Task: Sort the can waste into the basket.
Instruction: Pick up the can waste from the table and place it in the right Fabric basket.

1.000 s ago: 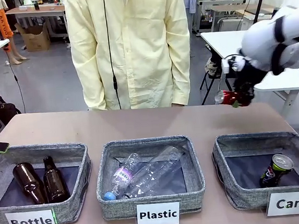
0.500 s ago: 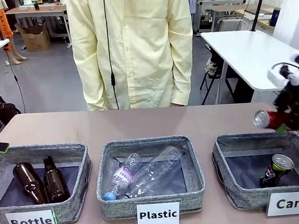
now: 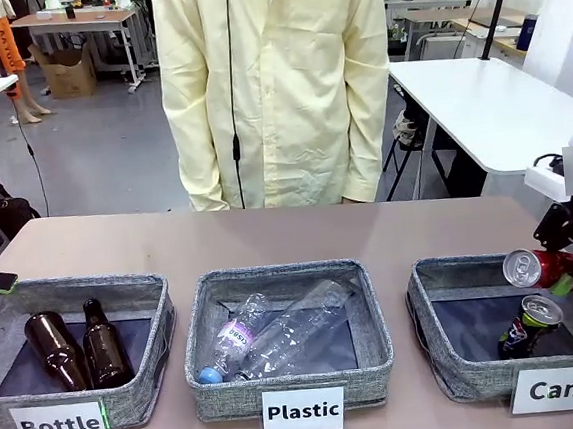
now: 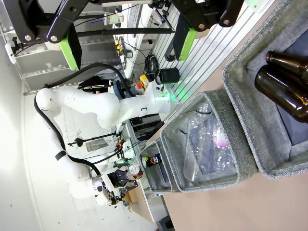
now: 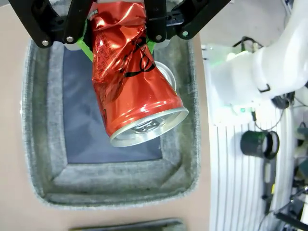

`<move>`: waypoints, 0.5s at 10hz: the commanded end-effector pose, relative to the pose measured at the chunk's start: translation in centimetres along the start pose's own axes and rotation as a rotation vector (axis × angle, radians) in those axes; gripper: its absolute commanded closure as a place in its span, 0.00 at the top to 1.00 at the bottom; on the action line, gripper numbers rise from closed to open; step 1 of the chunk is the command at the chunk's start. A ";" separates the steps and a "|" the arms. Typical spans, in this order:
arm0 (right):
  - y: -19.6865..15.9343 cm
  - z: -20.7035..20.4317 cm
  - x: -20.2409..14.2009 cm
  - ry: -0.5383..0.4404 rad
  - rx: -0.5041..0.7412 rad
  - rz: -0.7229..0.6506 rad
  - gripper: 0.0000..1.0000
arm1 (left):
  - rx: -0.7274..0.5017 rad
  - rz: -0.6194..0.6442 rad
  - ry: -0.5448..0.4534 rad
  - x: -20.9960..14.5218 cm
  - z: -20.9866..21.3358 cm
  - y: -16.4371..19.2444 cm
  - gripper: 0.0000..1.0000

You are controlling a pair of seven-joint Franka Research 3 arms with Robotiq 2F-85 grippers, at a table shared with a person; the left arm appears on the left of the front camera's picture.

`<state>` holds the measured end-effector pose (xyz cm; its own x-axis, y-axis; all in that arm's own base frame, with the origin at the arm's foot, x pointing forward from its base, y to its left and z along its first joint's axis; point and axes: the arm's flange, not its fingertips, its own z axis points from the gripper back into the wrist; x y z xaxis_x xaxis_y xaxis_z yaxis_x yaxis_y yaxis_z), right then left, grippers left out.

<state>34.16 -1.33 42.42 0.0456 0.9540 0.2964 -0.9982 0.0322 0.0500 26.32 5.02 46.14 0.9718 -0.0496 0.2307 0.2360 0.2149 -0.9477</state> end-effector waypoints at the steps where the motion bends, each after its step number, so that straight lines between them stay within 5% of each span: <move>1: -0.3 -0.1 -0.2 -0.027 -0.003 0.049 0.52 | -0.016 -0.014 -0.005 0.1 -0.1 -0.1 1.00; 2: -0.2 0.0 -0.2 -0.028 -0.016 0.050 0.96 | -0.016 -0.014 -0.005 0.1 -0.1 -0.1 1.00; 5: -0.6 0.1 -0.4 -0.077 -0.008 0.041 1.00 | -0.016 -0.014 -0.005 0.1 -0.1 -0.1 1.00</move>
<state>34.20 -1.50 42.38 0.0263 0.9457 0.3240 -0.9990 0.0134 0.0419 26.32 5.02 46.14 0.9718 -0.0497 0.2307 0.2360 0.2149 -0.9477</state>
